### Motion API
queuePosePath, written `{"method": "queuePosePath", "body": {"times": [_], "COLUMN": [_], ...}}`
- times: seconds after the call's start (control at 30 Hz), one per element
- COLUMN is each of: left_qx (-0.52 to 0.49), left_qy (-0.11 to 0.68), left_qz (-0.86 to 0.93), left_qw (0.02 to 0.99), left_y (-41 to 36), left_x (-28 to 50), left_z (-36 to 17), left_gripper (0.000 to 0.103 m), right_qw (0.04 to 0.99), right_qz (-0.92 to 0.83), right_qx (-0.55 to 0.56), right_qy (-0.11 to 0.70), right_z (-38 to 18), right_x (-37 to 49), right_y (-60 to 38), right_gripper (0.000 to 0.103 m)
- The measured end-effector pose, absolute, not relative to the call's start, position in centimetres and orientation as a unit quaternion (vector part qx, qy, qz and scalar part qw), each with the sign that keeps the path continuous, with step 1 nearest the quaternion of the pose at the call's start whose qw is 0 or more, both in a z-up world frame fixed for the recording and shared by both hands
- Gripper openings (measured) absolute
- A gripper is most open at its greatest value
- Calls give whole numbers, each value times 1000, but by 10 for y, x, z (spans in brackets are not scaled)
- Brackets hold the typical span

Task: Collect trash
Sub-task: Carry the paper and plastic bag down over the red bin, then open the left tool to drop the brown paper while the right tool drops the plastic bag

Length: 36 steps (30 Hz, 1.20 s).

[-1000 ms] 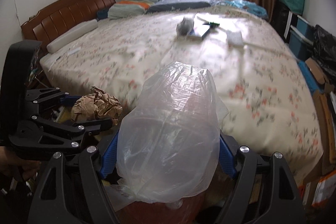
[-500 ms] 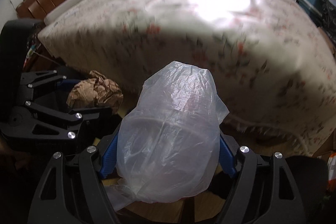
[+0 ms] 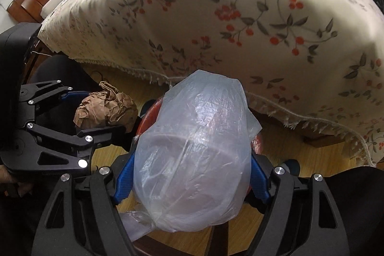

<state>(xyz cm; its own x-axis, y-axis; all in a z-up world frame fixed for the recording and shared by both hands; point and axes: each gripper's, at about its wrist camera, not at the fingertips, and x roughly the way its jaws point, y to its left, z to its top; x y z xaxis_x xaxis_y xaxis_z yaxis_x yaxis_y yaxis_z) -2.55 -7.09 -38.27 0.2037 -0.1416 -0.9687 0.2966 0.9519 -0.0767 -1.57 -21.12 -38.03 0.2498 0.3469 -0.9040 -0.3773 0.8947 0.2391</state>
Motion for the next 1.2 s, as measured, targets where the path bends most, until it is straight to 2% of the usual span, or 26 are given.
{"method": "queuePosePath", "body": {"times": [0.57,0.7,0.9,1.2], "left_qx": [61,61,56,52], "left_qy": [633,636,638,645], "left_qz": [-142,-138,-134,-123], "left_qw": [759,757,756,752], "left_y": [-71,-71,-69,-66], "left_x": [-18,-16,-15,-14], "left_z": [-398,-399,-399,-401], "left_gripper": [76,82,83,93], "right_qw": [771,766,763,763], "right_qz": [227,227,226,223], "right_qx": [-8,-6,-5,3], "right_qy": [595,601,605,607], "right_z": [-396,-400,-404,-408], "right_x": [-8,-6,-6,-4], "right_y": [-204,-204,-203,-209], "right_gripper": [78,78,78,78]}}
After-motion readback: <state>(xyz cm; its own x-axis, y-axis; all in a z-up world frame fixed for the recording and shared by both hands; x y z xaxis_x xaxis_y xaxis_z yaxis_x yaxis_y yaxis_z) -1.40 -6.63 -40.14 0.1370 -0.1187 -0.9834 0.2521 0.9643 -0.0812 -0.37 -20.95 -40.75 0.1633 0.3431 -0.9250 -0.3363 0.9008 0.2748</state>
